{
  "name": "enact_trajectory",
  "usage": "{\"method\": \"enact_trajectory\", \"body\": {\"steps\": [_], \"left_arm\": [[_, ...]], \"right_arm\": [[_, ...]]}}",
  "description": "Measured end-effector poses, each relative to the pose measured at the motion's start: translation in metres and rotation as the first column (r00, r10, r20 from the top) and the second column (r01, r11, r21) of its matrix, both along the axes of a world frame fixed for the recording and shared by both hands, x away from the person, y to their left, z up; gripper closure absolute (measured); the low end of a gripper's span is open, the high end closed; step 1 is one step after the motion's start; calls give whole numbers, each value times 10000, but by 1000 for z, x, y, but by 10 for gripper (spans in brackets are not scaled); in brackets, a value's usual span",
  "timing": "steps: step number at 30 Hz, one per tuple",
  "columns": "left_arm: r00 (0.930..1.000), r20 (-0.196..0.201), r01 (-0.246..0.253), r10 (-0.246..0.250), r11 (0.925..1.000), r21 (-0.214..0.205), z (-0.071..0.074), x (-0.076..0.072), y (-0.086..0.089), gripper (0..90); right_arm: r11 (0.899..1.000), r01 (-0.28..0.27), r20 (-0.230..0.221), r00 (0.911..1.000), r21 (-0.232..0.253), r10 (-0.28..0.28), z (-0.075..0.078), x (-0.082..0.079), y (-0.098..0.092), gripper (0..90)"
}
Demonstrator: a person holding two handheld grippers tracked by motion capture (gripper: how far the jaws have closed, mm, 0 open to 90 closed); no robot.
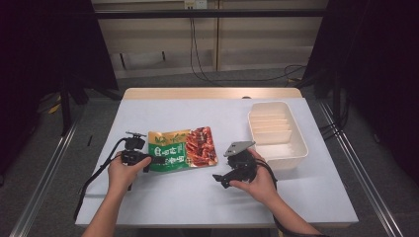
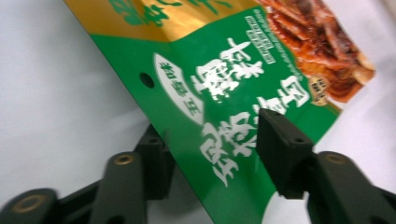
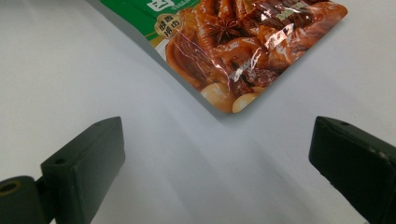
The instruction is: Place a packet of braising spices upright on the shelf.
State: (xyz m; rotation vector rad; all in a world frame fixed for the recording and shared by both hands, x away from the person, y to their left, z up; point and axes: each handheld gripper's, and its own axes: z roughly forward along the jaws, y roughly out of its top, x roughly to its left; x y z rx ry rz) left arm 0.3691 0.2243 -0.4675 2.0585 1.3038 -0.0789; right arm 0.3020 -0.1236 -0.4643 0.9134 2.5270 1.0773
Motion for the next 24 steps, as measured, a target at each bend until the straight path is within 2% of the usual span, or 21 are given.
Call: {"method": "enact_trajectory", "body": {"steps": [1,3,5,8,9,10,11,13,14,18,20,22,23,24], "left_arm": [[9996,67,-261,263,9993,-256,-1,-1,-3,530],[9998,23,-214,215,9993,-315,-2,-1,-3,555],[9998,-117,-194,188,9985,-517,-3,0,-5,617],[9998,-115,-178,174,9990,-413,-4,1,-5,714],[9996,-124,-262,257,9987,-430,-4,1,-5,714],[9993,-131,-363,357,9980,-525,-3,0,-5,751],[9996,-149,-226,219,9985,-494,-2,1,-3,807],[9995,-153,-283,274,9977,-619,-1,0,-4,853],[9998,-139,-160,153,9984,-541,0,1,-3,865],[9992,-135,-382,370,9948,-949,8,1,-1,899],[9991,-120,-427,418,9951,-894,15,1,-1,900],[9993,-197,-329,315,9965,-773,30,2,-2,900],[9997,-162,-193,184,9982,-570,34,3,-1,900],[9997,-162,-193,184,9982,-570,34,3,-1,900]], "right_arm": [[10000,-2,-49,10000,17,2,0,0,0,33],[10000,69,-9,10000,-16,-69,0,0,-1,33],[10000,-34,-17,10000,10,34,1,0,-1,33],[10000,-39,-25,10000,11,39,1,0,-1,33],[10000,21,2,10000,9,-21,1,0,-1,33],[10000,2,6,10000,-9,-2,0,0,0,34],[10000,-8,-6,10000,-2,8,0,0,0,33],[10000,-44,-14,10000,8,44,0,0,0,33],[10000,-16,-27,10000,1,16,0,0,0,34],[10000,-55,-62,10000,-17,55,1,1,1,33],[9999,-134,-41,9999,-12,134,0,1,1,33],[9999,-131,-55,9999,-6,131,0,1,1,33],[10000,-64,-105,9999,-12,63,0,1,1,33],[10000,-74,-140,9999,23,74,0,1,1,33]]}}
